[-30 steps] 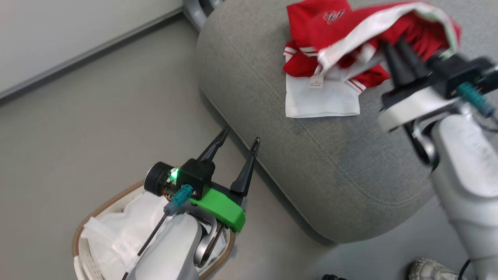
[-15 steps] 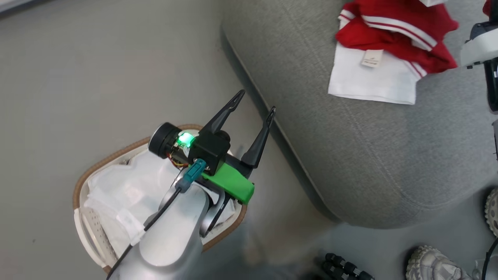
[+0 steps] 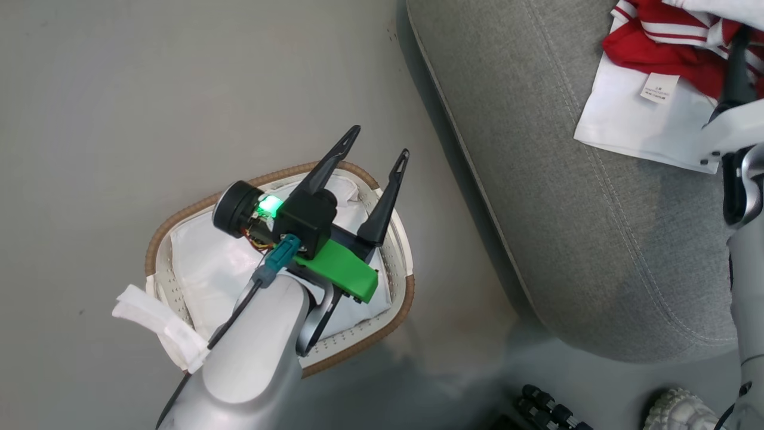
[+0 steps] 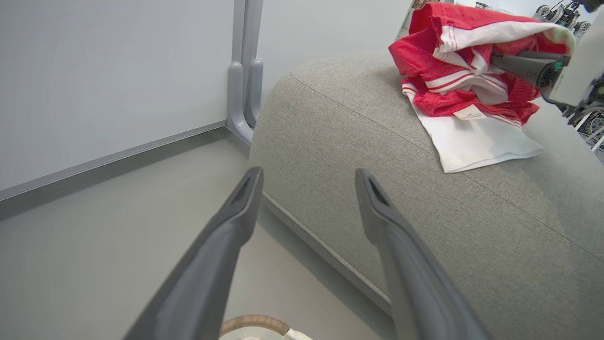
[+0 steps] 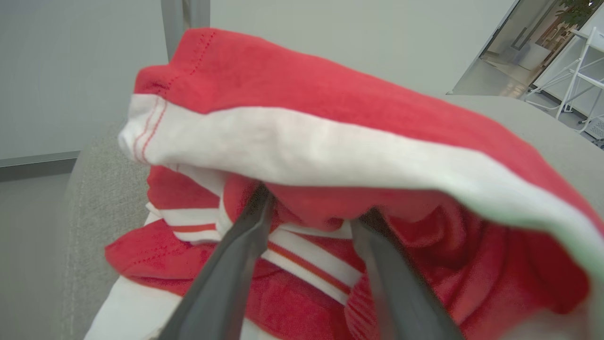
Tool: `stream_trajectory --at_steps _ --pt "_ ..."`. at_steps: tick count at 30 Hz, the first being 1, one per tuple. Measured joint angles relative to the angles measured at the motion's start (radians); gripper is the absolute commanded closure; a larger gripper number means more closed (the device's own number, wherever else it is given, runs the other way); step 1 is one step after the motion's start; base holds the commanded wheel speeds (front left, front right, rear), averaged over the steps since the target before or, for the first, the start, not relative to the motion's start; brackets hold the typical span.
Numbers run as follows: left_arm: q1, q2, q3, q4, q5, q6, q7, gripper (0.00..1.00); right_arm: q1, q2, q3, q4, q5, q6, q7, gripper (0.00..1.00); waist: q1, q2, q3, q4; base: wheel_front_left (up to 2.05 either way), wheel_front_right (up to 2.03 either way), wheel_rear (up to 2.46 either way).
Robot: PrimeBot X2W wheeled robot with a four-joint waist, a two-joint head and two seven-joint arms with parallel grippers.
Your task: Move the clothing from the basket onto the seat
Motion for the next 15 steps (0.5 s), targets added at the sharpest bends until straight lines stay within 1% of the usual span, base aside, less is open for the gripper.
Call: stream_trajectory --at_steps 3,7,12,15 --pt "0.020 0.000 0.024 0.000 -0.001 0.000 0.000 0.00 0.039 0.012 -0.011 -0.007 -0.001 0.000 0.000 0.00 0.0000 0.0000 -0.021 0.003 0.00 0.00 0.00" --pt "0.060 0.000 0.057 -0.003 -0.011 0.000 0.000 0.00 0.115 0.033 0.002 -0.041 0.007 0.000 0.000 0.00 -0.0001 0.0000 -0.065 0.000 0.00 0.00 0.00" --pt "0.111 0.000 0.099 -0.009 -0.022 0.007 0.000 0.00 0.216 0.051 0.063 -0.097 0.035 0.000 0.000 0.00 -0.0002 0.0000 -0.133 -0.008 0.00 0.00 0.00" --pt "0.141 0.000 0.133 -0.018 -0.026 0.020 0.000 0.00 0.263 0.060 0.110 -0.141 0.061 0.000 0.000 0.00 -0.0002 0.0000 -0.177 -0.009 0.00 0.00 0.00"
